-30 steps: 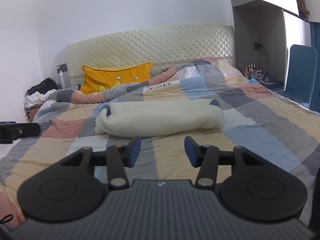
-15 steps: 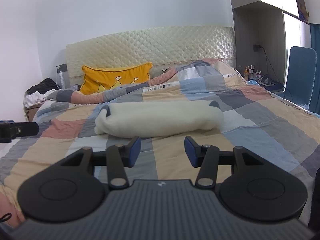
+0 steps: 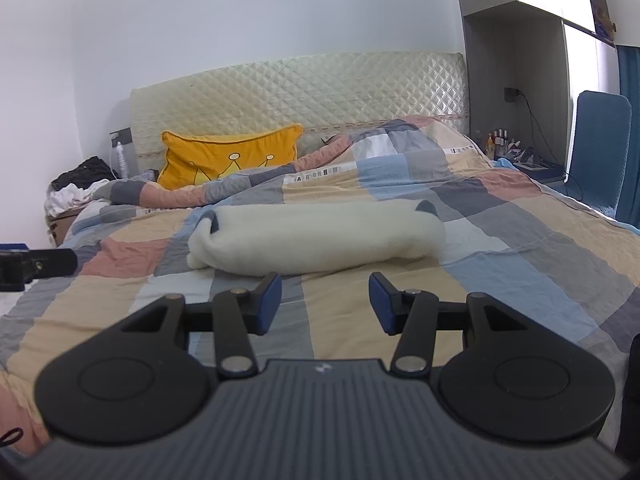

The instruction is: Fold large clothes

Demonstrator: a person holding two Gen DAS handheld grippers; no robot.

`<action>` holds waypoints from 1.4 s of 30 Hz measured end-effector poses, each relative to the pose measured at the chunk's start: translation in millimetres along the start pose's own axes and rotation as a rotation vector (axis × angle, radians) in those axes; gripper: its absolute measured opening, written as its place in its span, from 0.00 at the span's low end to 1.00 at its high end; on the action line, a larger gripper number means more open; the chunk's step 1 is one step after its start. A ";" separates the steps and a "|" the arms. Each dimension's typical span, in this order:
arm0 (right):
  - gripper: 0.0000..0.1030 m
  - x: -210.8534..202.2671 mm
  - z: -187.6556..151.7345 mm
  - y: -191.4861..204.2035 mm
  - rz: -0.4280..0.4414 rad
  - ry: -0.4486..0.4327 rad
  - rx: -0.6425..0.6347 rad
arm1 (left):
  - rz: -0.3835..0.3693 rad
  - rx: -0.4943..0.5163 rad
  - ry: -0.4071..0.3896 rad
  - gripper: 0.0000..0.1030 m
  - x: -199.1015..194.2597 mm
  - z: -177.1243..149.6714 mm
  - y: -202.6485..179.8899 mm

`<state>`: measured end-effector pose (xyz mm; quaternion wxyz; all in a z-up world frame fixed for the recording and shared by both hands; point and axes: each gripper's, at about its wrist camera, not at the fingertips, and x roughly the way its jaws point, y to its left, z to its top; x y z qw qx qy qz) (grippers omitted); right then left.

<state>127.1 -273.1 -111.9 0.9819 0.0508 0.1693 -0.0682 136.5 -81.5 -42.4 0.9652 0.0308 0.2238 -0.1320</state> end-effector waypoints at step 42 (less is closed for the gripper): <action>1.00 1.3 -2.6 6.5 -0.040 -0.011 -0.031 | 0.020 0.000 0.029 0.99 1.0 -0.4 -3.8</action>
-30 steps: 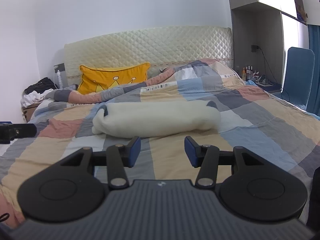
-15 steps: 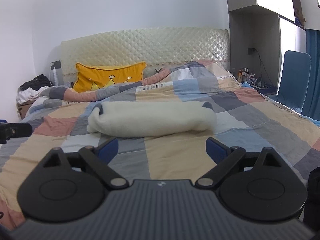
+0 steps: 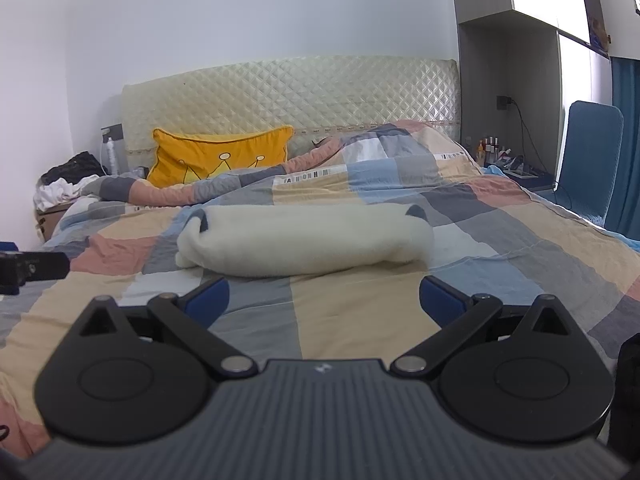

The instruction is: Fold large clothes

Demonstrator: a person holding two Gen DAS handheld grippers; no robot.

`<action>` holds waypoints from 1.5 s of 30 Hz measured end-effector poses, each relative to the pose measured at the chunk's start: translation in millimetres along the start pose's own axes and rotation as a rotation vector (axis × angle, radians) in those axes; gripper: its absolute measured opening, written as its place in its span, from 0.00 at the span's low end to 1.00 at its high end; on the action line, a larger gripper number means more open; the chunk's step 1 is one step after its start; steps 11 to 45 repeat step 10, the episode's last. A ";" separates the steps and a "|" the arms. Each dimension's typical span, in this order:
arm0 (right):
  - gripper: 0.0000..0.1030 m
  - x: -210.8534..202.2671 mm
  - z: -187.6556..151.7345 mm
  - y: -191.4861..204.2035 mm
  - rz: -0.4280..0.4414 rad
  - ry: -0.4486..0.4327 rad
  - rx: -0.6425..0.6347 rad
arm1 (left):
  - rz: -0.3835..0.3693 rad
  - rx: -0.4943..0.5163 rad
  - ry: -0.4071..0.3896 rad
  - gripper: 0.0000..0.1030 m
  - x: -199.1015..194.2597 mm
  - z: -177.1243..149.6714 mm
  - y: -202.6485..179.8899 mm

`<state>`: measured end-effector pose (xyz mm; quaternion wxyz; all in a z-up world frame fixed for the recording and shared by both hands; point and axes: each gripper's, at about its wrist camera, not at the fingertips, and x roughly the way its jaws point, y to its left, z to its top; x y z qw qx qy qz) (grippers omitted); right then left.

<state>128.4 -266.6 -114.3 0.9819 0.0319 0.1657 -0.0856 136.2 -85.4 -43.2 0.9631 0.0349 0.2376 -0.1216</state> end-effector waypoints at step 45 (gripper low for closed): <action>1.00 -1.2 0.5 -0.3 0.000 0.002 0.011 | -0.007 0.005 -0.001 0.99 0.7 -1.0 -0.4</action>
